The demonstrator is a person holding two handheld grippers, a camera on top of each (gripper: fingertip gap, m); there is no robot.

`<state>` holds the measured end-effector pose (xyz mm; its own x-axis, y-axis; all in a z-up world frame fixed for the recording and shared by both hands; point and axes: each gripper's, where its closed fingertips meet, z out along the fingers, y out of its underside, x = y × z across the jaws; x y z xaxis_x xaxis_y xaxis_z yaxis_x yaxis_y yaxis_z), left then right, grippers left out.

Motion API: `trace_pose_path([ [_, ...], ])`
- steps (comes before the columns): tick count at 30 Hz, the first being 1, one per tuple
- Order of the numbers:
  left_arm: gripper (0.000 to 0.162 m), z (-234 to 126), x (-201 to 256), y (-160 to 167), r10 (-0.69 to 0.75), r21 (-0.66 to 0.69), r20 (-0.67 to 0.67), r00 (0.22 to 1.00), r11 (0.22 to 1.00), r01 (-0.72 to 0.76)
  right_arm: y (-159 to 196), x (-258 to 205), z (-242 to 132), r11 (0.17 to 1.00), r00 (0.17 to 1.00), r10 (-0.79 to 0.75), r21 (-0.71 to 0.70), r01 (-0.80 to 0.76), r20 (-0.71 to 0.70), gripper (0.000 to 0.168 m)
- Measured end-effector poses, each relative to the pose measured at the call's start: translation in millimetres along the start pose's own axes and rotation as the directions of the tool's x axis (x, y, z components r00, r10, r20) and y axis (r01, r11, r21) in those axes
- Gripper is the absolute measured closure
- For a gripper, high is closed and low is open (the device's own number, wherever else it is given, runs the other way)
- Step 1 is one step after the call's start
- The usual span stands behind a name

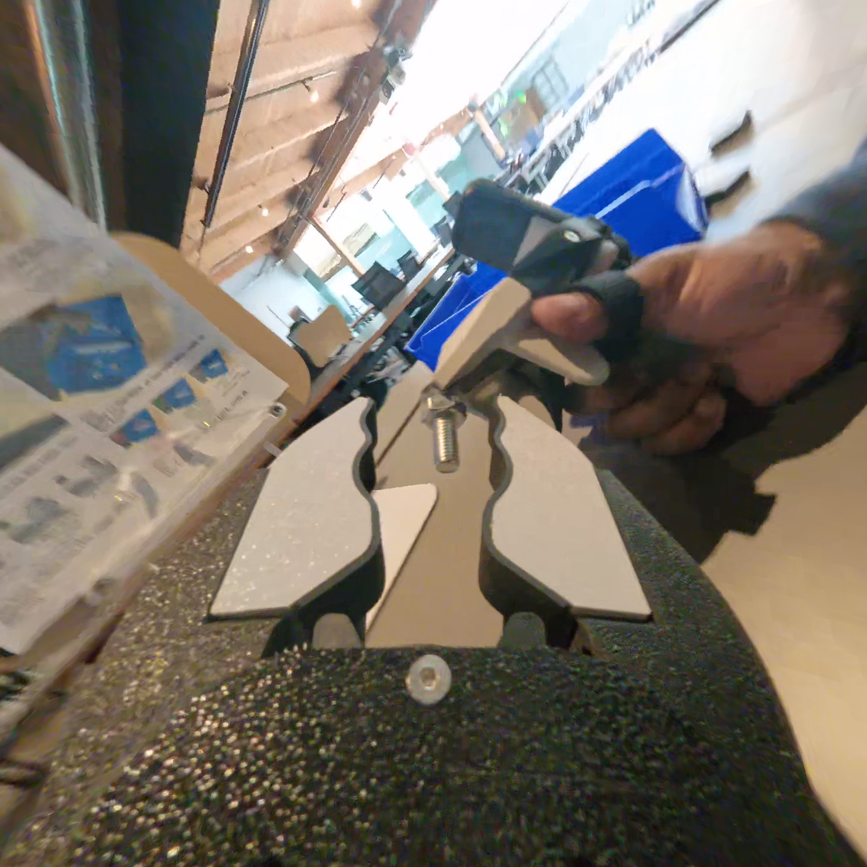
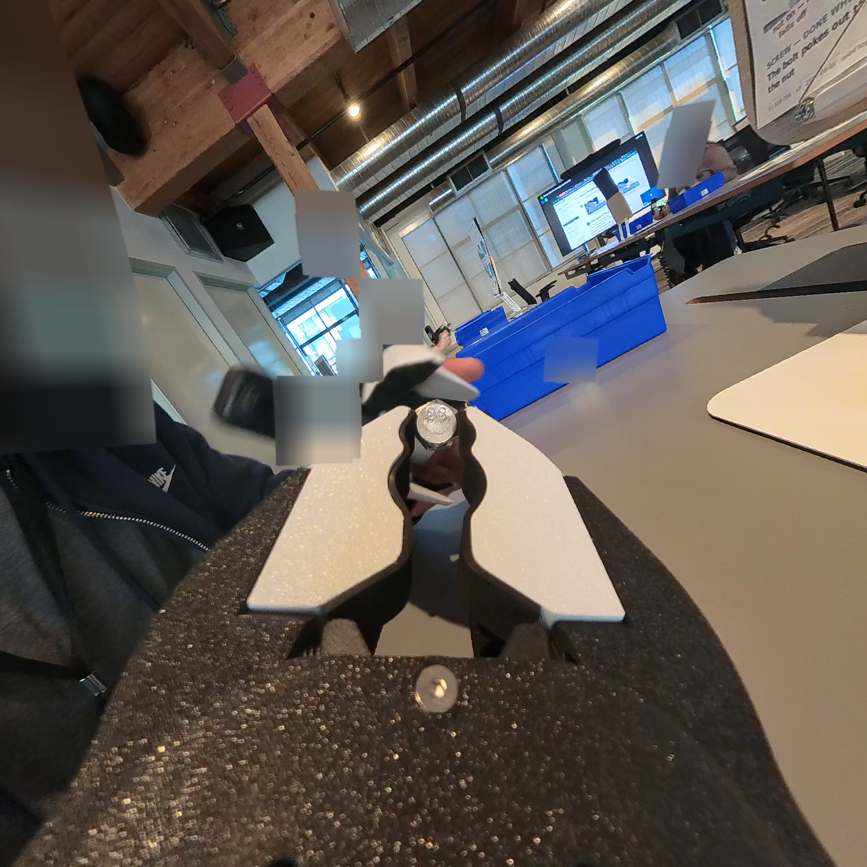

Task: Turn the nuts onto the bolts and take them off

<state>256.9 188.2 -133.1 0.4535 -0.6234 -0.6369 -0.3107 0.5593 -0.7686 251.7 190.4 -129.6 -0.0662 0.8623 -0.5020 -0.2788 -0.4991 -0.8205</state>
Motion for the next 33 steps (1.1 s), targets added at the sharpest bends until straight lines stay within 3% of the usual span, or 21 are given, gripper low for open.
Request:
trace_pose_path([
  [3,0.117,0.2,-2.8,6.3,-0.253,-0.008,-0.07,0.965,0.967,0.253,-0.8,0.5,-0.6,1.0,1.0,0.004,0.005,-0.004,0.0,0.152],
  [6,0.119,1.1,-1.4,8.5,-0.46,-0.018,-0.139,0.877,0.886,0.463,-0.6,0.3,-0.5,1.0,1.0,0.003,0.004,-0.003,0.0,0.152],
  [10,0.122,2.2,5.7,7.4,-0.596,-0.045,-0.221,0.772,0.797,0.602,-0.7,0.2,-0.3,1.0,1.0,0.004,0.004,-0.004,0.0,0.152],
  [13,0.135,2.4,4.8,7.0,-0.63,-0.048,-0.228,0.743,0.769,0.638,0.8,-0.4,0.7,1.0,1.0,-0.002,-0.006,0.002,0.001,0.152],
  [16,0.145,1.4,8.7,4.7,-0.604,-0.051,-0.244,0.759,0.789,0.612,1.7,-0.6,1.4,1.0,1.0,-0.005,-0.012,0.005,0.0,0.152],
  [19,0.145,1.2,7.7,6.2,-0.451,-0.047,-0.183,0.874,0.892,0.45,2.2,-0.2,1.9,1.0,1.0,-0.006,-0.015,0.006,-0.004,0.152],
  [22,0.145,0.8,5.7,6.9,-0.076,-0.064,-0.059,0.995,0.995,0.072,2.3,-0.4,2.1,1.0,1.0,-0.007,-0.016,0.007,-0.004,0.152],
  [24,0.145,0.8,4.1,6.7,0.217,-0.102,0.02,0.976,0.971,-0.214,2.1,-0.7,1.9,1.0,1.0,-0.008,-0.014,0.008,-0.002,0.152],
  [26,0.14,1.9,7.4,5.6,0.37,-0.112,0.039,0.928,0.925,-0.364,1.7,-0.4,1.7,1.0,1.0,-0.006,-0.012,0.006,-0.003,0.152],
  [29,0.124,2.0,10.3,0.5,0.234,-0.051,0.016,0.972,0.971,-0.233,0.7,-0.4,1.0,1.0,1.0,-0.004,-0.005,0.004,-0.002,0.152],
  [33,0.12,-0.2,-0.3,1.8,-0.074,-0.008,-0.02,0.997,0.997,0.074,-1.3,0.1,-0.2,1.0,1.0,0.004,0.007,-0.004,-0.001,0.152],
])
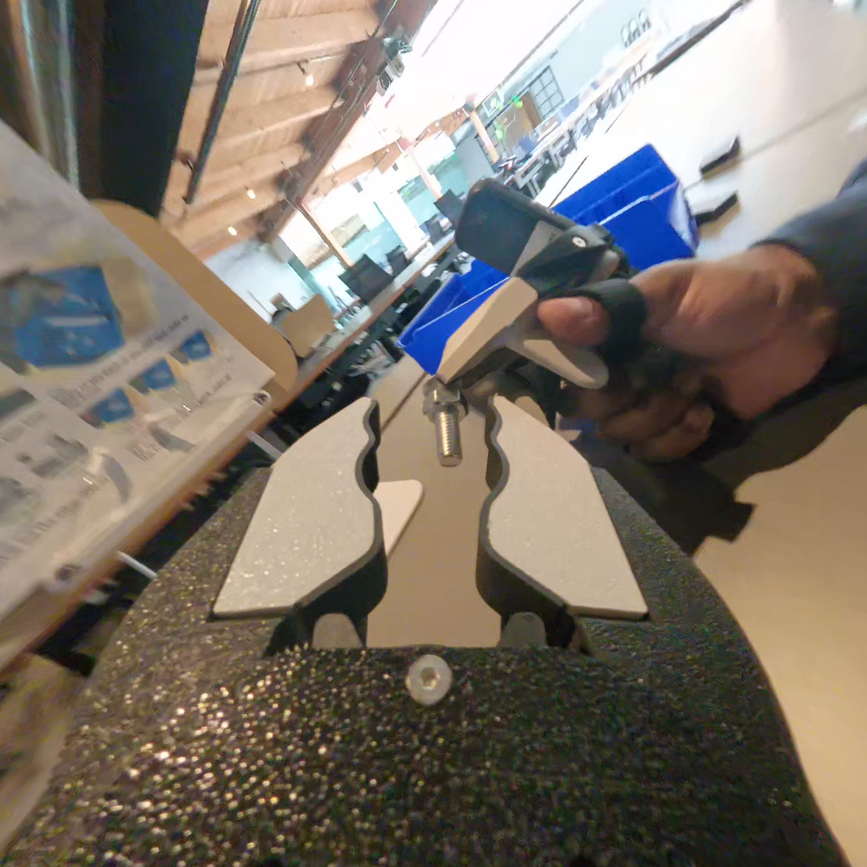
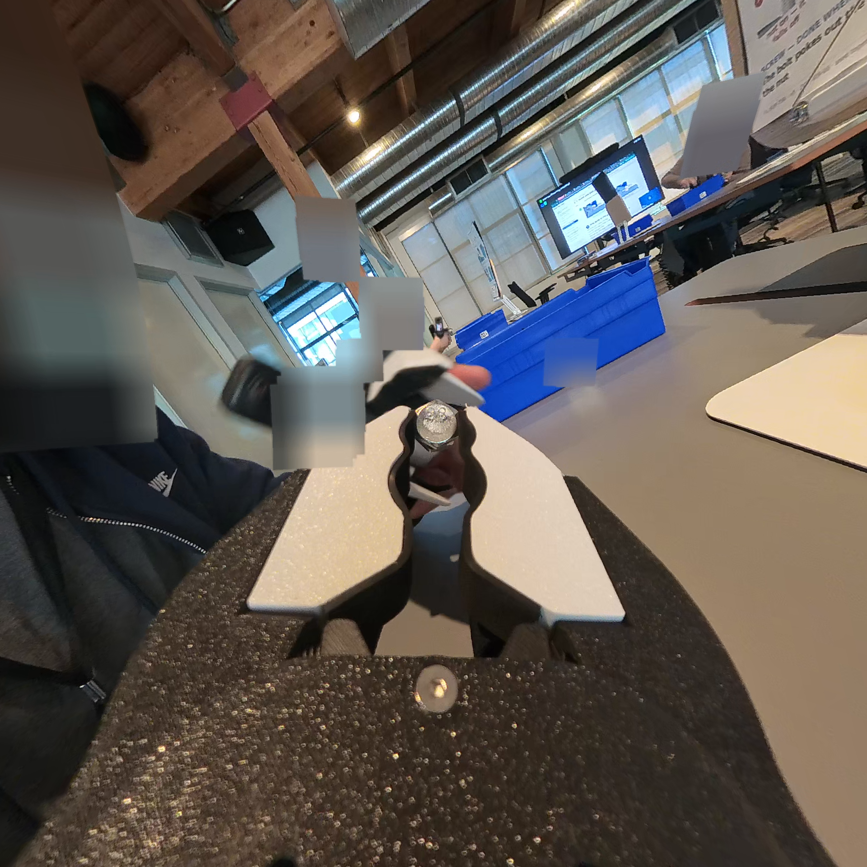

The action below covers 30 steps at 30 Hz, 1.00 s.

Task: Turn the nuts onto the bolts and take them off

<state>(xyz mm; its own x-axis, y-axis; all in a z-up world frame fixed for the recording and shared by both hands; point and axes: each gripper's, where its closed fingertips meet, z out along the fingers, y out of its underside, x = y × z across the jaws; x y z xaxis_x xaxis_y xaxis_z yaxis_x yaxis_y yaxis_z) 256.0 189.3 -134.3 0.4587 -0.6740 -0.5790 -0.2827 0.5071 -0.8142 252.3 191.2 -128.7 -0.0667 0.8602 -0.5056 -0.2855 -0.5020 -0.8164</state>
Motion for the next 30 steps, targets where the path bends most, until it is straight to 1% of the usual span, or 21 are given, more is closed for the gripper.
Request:
trace_pose_path([
  [2,0.121,0.9,-0.7,5.0,-0.148,-0.014,-0.043,0.988,0.989,0.147,0.1,0.0,0.0,1.0,1.0,0.0,0.0,0.0,0.0,0.152],
  [4,0.122,2.4,2.1,7.3,-0.272,-0.022,-0.088,0.958,0.962,0.271,0.6,-0.2,0.4,1.0,1.0,-0.002,-0.003,0.002,0.0,0.152],
  [6,0.124,3.7,7.7,6.8,-0.376,-0.026,-0.143,0.916,0.926,0.376,0.6,0.0,0.4,1.0,1.0,-0.001,-0.003,0.001,-0.001,0.152],
  [8,0.124,4.8,9.3,6.1,-0.458,-0.029,-0.168,0.873,0.888,0.46,0.2,0.0,0.1,1.0,1.0,-0.001,-0.001,0.001,-0.001,0.152],
  [12,0.126,5.5,8.3,5.7,-0.6,-0.029,-0.204,0.774,0.794,0.607,0.6,0.0,0.5,1.0,1.0,-0.002,-0.003,0.002,-0.002,0.152],
  [14,0.129,5.9,8.9,5.6,-0.646,-0.034,-0.222,0.73,0.754,0.656,1.2,-0.1,0.8,1.0,1.0,-0.003,-0.007,0.003,-0.001,0.152],
  [17,0.143,5.8,10.7,4.2,-0.661,-0.036,-0.24,0.711,0.738,0.674,2.0,-0.2,1.5,1.0,1.0,-0.007,-0.012,0.007,-0.003,0.152],
  [19,0.144,5.9,10.3,4.8,-0.62,-0.033,-0.217,0.754,0.777,0.629,2.0,-0.3,1.4,1.0,1.0,-0.006,-0.012,0.006,-0.002,0.152],
  [21,0.144,5.7,9.3,6.4,-0.494,-0.03,-0.16,0.854,0.868,0.496,2.3,0.0,1.6,1.0,1.0,-0.007,-0.014,0.007,-0.005,0.152],
  [22,0.144,5.8,8.6,7.1,-0.385,-0.032,-0.117,0.916,0.923,0.384,2.5,0.0,1.6,1.0,1.0,-0.007,-0.015,0.006,-0.005,0.152],
  [23,0.143,5.6,7.6,7.6,-0.245,-0.04,-0.067,0.967,0.969,0.242,2.5,-0.1,1.7,1.0,1.0,-0.007,-0.016,0.007,-0.004,0.152],
  [24,0.143,5.4,6.2,7.9,-0.082,-0.056,-0.015,0.996,0.995,0.082,2.5,-0.3,1.8,1.0,1.0,-0.008,-0.016,0.008,-0.004,0.152],
  [25,0.143,5.1,4.8,7.8,0.081,-0.078,0.033,0.996,0.994,-0.079,2.6,-0.6,1.8,1.0,1.0,-0.009,-0.016,0.009,-0.002,0.152],
  [26,0.143,4.9,3.8,7.6,0.221,-0.101,0.069,0.973,0.972,-0.213,2.4,-0.8,1.7,1.0,1.0,-0.008,-0.014,0.008,-0.001,0.152],
  [27,0.141,5.0,4.3,7.6,0.308,-0.114,0.083,0.948,0.948,-0.298,2.1,-0.5,1.5,1.0,1.0,-0.005,-0.011,0.005,-0.002,0.152],
  [28,0.132,5.4,6.6,6.7,0.325,-0.105,0.077,0.943,0.943,-0.316,1.6,-0.3,1.2,1.0,1.0,-0.002,-0.008,0.002,-0.002,0.152],
  [29,0.129,5.3,7.0,4.5,0.28,-0.083,0.076,0.957,0.958,-0.274,1.2,-0.2,0.9,1.0,1.0,0.0,-0.005,0.0,-0.002,0.152],
  [30,0.126,5.0,5.3,2.5,0.201,-0.056,0.075,0.977,0.979,-0.197,0.8,-0.1,0.5,1.0,1.0,0.0,-0.003,0.0,-0.002,0.152],
])
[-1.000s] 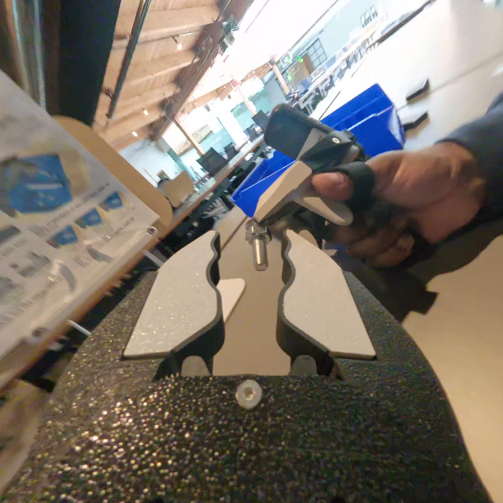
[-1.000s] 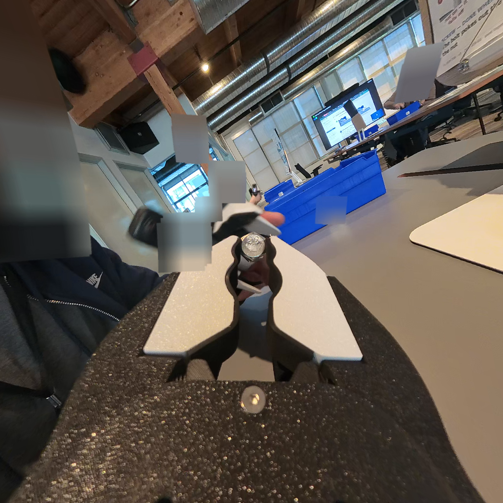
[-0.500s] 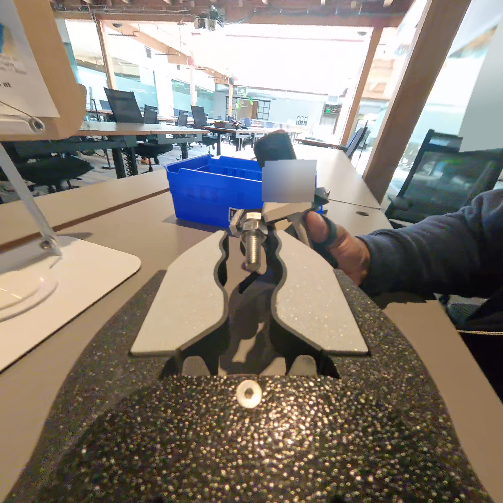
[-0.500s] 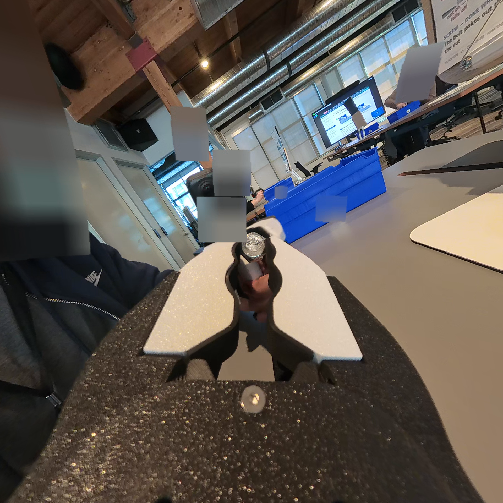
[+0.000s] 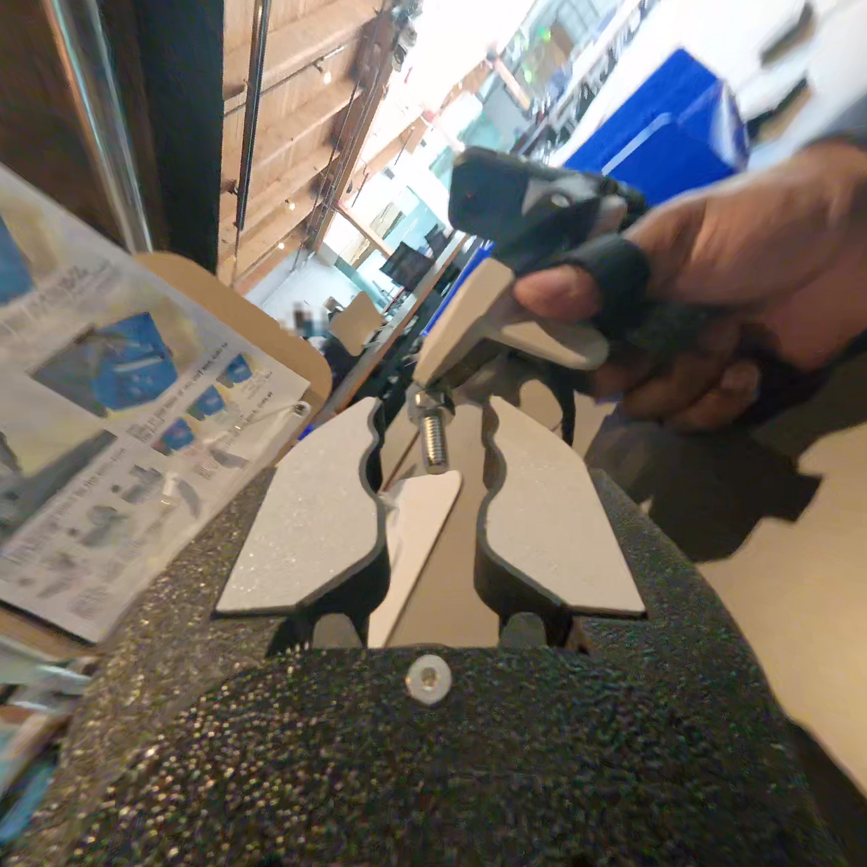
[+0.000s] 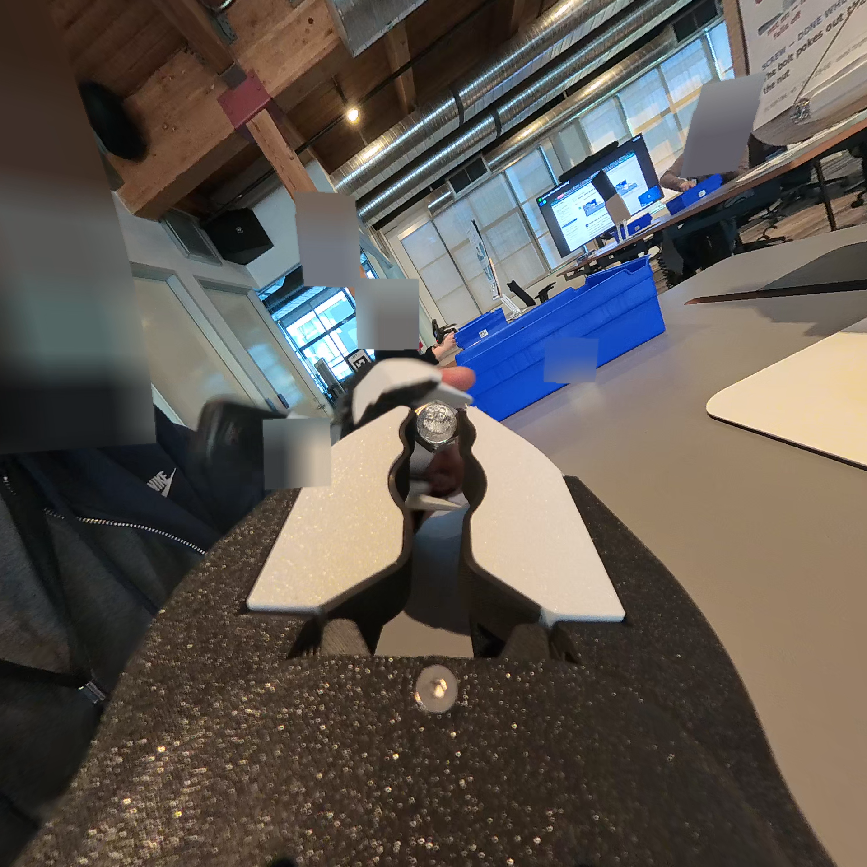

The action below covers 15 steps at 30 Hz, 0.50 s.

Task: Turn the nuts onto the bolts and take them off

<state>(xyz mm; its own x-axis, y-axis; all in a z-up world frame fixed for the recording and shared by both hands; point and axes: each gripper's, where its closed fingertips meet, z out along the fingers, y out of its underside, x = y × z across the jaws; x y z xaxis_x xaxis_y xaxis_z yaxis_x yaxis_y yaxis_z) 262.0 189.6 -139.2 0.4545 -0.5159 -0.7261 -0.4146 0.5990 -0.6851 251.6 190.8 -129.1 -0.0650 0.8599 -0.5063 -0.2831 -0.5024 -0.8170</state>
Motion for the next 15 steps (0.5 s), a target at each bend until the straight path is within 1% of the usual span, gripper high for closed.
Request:
trace_pose_path([
  [2,0.12,-1.1,-6.3,0.1,-0.185,0.03,-0.026,0.982,0.982,0.186,-0.3,0.0,-0.3,1.0,1.0,0.001,0.002,-0.001,0.0,0.152],
  [3,0.119,-1.3,-8.2,2.0,-0.271,0.032,-0.051,0.961,0.961,0.273,-0.5,0.0,-0.4,1.0,1.0,0.001,0.003,-0.001,0.0,0.152],
  [5,0.12,-1.2,-8.5,6.7,-0.421,0.015,-0.109,0.9,0.905,0.425,-0.7,0.3,-0.5,1.0,1.0,0.003,0.004,-0.003,-0.001,0.152],
  [7,0.122,-1.1,-7.3,8.1,-0.53,0.004,-0.162,0.833,0.843,0.537,-0.7,0.4,-0.5,1.0,1.0,0.003,0.004,-0.003,-0.001,0.152],
  [11,0.128,-1.2,-0.2,4.4,-0.652,-0.026,-0.263,0.711,0.741,0.671,-0.8,0.8,-0.8,1.0,1.0,0.005,0.005,-0.005,-0.003,0.152],
  [15,0.134,-0.9,3.0,1.9,-0.729,-0.053,-0.313,0.609,0.654,0.755,-0.3,0.8,-0.4,1.0,1.0,0.003,0.002,-0.003,-0.005,0.152],
])
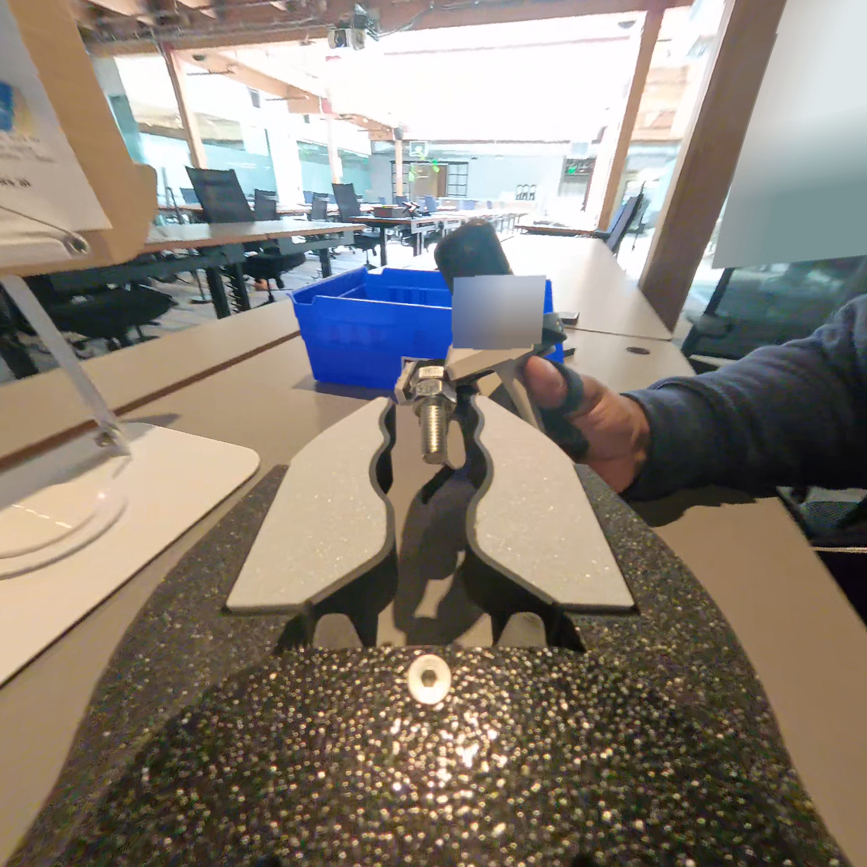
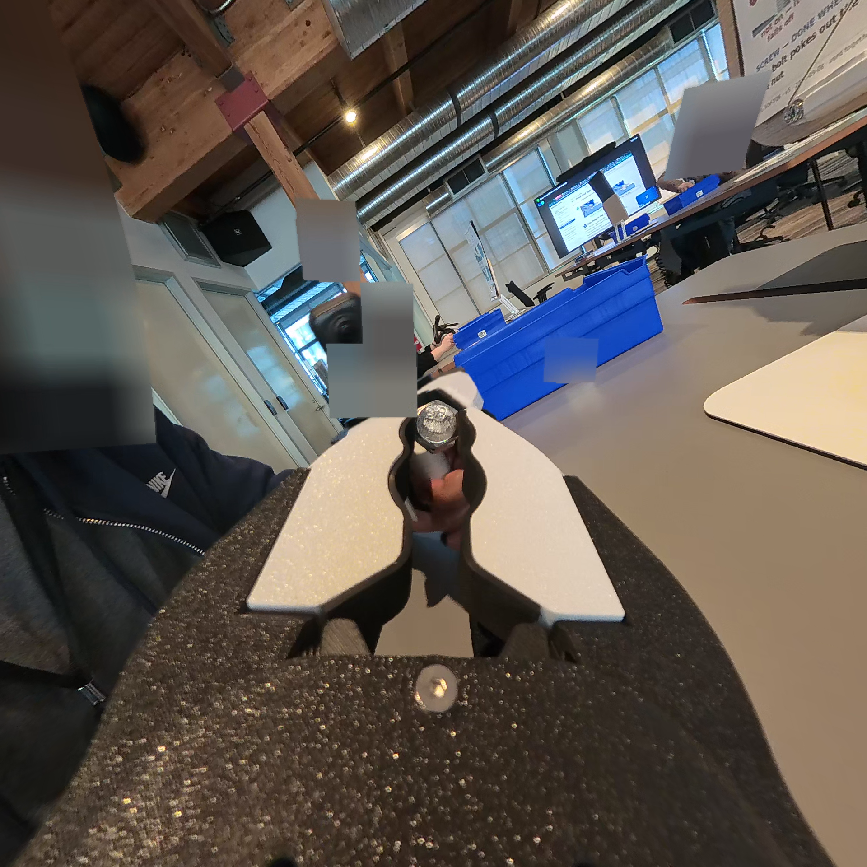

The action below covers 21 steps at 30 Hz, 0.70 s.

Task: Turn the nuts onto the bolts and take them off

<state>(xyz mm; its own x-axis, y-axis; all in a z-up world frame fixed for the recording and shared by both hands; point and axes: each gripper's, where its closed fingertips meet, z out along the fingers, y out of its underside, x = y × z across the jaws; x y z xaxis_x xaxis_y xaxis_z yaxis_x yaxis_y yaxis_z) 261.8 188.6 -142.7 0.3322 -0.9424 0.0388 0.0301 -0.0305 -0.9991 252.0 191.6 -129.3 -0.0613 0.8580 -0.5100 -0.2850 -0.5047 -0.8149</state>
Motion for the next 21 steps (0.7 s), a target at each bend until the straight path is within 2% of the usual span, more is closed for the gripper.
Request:
trace_pose_path([
  [4,0.143,1.2,0.4,0.6,-0.099,0.004,-0.028,0.995,0.995,0.099,0.7,0.5,0.4,1.0,1.0,-0.002,-0.004,0.002,-0.005,0.152],
  [6,0.143,1.1,0.1,0.8,-0.068,-0.002,-0.014,0.998,0.998,0.068,0.9,0.7,0.5,1.0,1.0,-0.001,-0.005,0.001,-0.005,0.152],
  [8,0.143,0.6,-1.3,1.4,0.052,-0.024,0.035,0.998,0.998,-0.051,1.2,1.0,0.7,1.0,1.0,-0.001,-0.007,0.001,-0.008,0.152],
  [10,0.143,0.1,-2.9,1.7,0.274,-0.077,0.113,0.955,0.961,-0.267,1.5,1.2,0.9,1.0,1.0,0.0,-0.009,0.0,-0.009,0.152],
  [12,0.143,-0.7,-4.7,1.0,0.551,-0.167,0.188,0.813,0.834,-0.526,1.8,1.0,1.0,1.0,1.0,-0.001,-0.011,0.001,-0.009,0.152],
  [14,0.143,-1.3,-6.2,-0.4,0.776,-0.268,0.23,0.587,0.631,-0.728,1.7,0.7,1.0,1.0,1.0,-0.002,-0.01,0.001,-0.008,0.152],
  [15,0.143,-1.1,-5.9,-0.8,0.832,-0.298,0.234,0.503,0.554,-0.777,1.5,0.8,0.8,1.0,1.0,-0.001,-0.009,0.001,-0.008,0.152],
  [16,0.138,0.3,-3.4,-0.1,0.849,-0.297,0.226,0.478,0.528,-0.796,1.4,1.0,0.7,1.0,1.0,0.0,-0.008,0.0,-0.009,0.152],
  [17,0.13,1.3,-0.5,-0.4,0.832,-0.272,0.226,0.507,0.553,-0.787,1.2,0.9,0.6,1.0,1.0,0.0,-0.007,0.0,-0.009,0.152],
  [21,0.12,-1.7,-4.1,-8.3,0.623,-0.14,0.252,0.741,0.781,-0.609,-0.9,1.7,-1.0,1.0,1.0,0.008,0.007,-0.008,-0.009,0.152],
])
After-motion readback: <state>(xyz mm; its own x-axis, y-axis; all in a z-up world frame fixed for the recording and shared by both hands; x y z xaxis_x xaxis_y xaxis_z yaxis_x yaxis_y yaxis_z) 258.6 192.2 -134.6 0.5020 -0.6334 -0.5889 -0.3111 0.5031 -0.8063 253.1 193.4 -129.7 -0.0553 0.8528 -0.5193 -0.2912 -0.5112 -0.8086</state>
